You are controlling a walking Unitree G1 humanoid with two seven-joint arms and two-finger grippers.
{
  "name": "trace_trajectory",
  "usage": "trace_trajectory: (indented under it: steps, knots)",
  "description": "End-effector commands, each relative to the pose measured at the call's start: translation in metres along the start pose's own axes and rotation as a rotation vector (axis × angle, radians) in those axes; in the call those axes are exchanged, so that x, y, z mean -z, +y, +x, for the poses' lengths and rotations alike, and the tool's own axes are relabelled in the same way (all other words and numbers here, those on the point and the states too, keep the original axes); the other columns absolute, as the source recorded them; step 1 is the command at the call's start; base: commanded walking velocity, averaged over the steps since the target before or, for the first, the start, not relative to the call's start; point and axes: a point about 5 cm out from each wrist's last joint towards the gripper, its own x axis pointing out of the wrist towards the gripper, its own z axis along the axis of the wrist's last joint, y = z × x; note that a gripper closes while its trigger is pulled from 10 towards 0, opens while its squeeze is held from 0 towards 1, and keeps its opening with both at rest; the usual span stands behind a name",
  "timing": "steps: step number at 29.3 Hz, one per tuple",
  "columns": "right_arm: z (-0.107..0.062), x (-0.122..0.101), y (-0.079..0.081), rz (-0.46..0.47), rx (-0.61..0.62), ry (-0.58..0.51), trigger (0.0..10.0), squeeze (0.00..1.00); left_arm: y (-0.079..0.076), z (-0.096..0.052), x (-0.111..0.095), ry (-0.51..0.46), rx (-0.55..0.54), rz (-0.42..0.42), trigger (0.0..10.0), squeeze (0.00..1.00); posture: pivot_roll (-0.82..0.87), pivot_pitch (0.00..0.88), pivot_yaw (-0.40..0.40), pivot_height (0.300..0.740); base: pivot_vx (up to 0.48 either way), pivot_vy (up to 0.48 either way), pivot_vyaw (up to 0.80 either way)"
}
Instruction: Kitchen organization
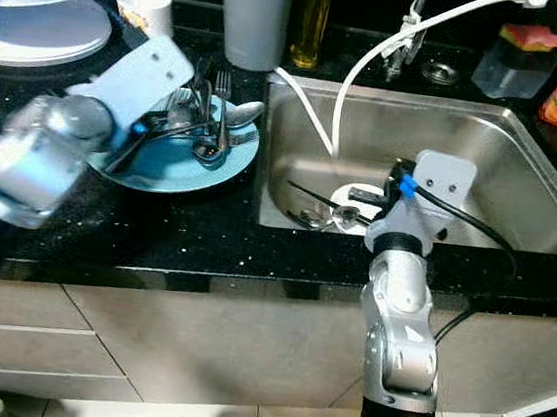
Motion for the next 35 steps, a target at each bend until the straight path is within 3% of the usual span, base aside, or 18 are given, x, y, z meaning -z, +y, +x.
trace_trajectory:
  steps: [1, 12, 13, 14, 15, 16, 17, 18, 19, 20, 35]
  knots:
    - [-0.001, 0.002, 0.000, 0.005, 0.005, 0.005, 10.0, 0.00, 0.003, -0.003, 0.000, -0.002, 0.018, 0.090, 10.0, 0.00, 0.29, 0.108, -0.040, 0.740, 0.000, 0.000, 0.00]
    - [0.000, 0.002, 0.000, 0.008, 0.006, 0.004, 10.0, 0.00, 0.014, -0.001, 0.017, 0.086, 0.075, 0.196, 10.0, 0.00, 0.29, 0.105, -0.038, 0.740, 0.000, 0.000, 0.00]
    - [0.001, 0.002, 0.000, 0.008, 0.006, 0.004, 10.0, 0.00, 0.013, 0.000, 0.019, 0.095, 0.077, 0.212, 9.5, 0.00, 0.29, 0.104, -0.040, 0.740, 0.000, 0.000, 0.00]
    - [0.001, 0.002, 0.000, 0.008, 0.006, 0.004, 10.0, 0.00, 0.013, 0.004, 0.021, 0.104, 0.073, 0.227, 6.2, 0.00, 0.29, 0.104, -0.039, 0.740, 0.000, 0.000, 0.00]
    - [0.001, 0.002, 0.000, 0.008, 0.005, 0.003, 10.0, 0.00, 0.012, 0.006, 0.023, 0.112, 0.073, 0.241, 5.2, 0.00, 0.29, 0.104, -0.039, 0.740, 0.000, 0.000, 0.00]
    - [0.001, 0.002, 0.000, 0.007, 0.005, 0.002, 10.0, 0.00, 0.011, 0.009, 0.024, 0.120, 0.072, 0.250, 3.3, 0.00, 0.29, 0.104, -0.039, 0.740, 0.000, 0.000, 0.00]
    - [0.001, 0.002, 0.000, 0.007, 0.005, 0.002, 10.0, 0.00, 0.011, 0.010, 0.025, 0.124, 0.071, 0.255, 3.3, 0.00, 0.28, 0.102, -0.040, 0.740, 0.000, 0.000, 0.00]
    - [0.001, 0.002, 0.000, 0.006, 0.005, 0.001, 10.0, 0.00, 0.010, 0.013, 0.027, 0.129, 0.072, 0.258, 1.8, 0.00, 0.28, 0.102, -0.040, 0.740, 0.000, 0.000, 0.00]
    - [0.001, 0.001, 0.000, 0.006, 0.006, 0.000, 10.0, 0.00, 0.010, 0.015, 0.028, 0.132, 0.074, 0.260, 1.8, 0.00, 0.28, 0.102, -0.041, 0.740, 0.000, 0.000, 0.00]
    - [0.001, 0.001, 0.000, 0.005, 0.007, -0.001, 10.0, 0.00, 0.009, 0.016, 0.028, 0.135, 0.070, 0.261, 0.0, 0.00, 0.28, 0.101, -0.041, 0.740, 0.000, 0.000, 0.00]
    - [0.002, -0.001, -0.002, -0.001, 0.005, -0.006, 10.0, 0.00, 0.003, 0.024, 0.029, 0.119, 0.103, 0.243, 0.0, 0.00, 0.27, 0.100, -0.050, 0.740, 0.000, 0.000, 0.00]
